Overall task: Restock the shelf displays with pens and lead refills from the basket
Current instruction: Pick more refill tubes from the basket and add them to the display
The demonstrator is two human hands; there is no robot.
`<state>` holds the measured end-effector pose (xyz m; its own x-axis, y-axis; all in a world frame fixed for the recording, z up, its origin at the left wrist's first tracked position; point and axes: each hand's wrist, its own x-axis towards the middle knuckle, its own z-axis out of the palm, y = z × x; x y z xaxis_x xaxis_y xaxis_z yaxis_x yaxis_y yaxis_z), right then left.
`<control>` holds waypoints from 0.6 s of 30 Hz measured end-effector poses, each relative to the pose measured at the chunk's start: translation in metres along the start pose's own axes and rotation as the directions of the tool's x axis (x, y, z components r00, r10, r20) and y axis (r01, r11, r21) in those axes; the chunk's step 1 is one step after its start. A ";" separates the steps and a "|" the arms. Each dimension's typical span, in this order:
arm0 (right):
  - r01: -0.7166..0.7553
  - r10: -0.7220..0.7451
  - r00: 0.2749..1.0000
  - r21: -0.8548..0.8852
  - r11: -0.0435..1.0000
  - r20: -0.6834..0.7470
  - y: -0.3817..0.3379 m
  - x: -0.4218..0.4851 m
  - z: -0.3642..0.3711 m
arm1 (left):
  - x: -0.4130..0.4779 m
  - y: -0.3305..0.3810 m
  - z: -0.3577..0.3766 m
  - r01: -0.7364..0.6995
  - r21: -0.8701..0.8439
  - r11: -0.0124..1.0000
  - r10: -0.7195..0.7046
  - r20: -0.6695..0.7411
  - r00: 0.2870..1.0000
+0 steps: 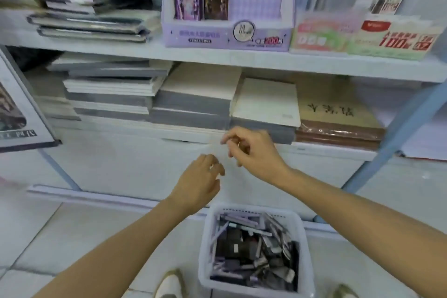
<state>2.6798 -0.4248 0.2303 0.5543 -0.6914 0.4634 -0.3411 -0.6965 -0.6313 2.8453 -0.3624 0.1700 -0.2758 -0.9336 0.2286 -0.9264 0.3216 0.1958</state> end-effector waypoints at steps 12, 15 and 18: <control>-0.272 0.548 0.523 -0.482 0.833 0.652 0.166 -0.210 0.094 | -0.100 -0.004 0.183 0.145 0.067 0.987 -0.156 0.599 0.785; -0.270 0.555 0.605 -0.508 0.818 0.571 0.172 -0.222 0.109 | -0.099 -0.007 0.189 0.176 0.023 0.984 -0.161 0.530 0.832; -0.230 0.518 0.645 -0.505 0.832 0.561 0.179 -0.221 0.117 | -0.095 -0.002 0.191 0.171 0.032 0.985 -0.163 0.514 0.842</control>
<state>2.5847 -0.3744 -0.0578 0.6070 -0.6994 -0.3774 -0.7942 -0.5179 -0.3179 2.8243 -0.3049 -0.0346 -0.2127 -0.9199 -0.3294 -0.9677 0.1517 0.2013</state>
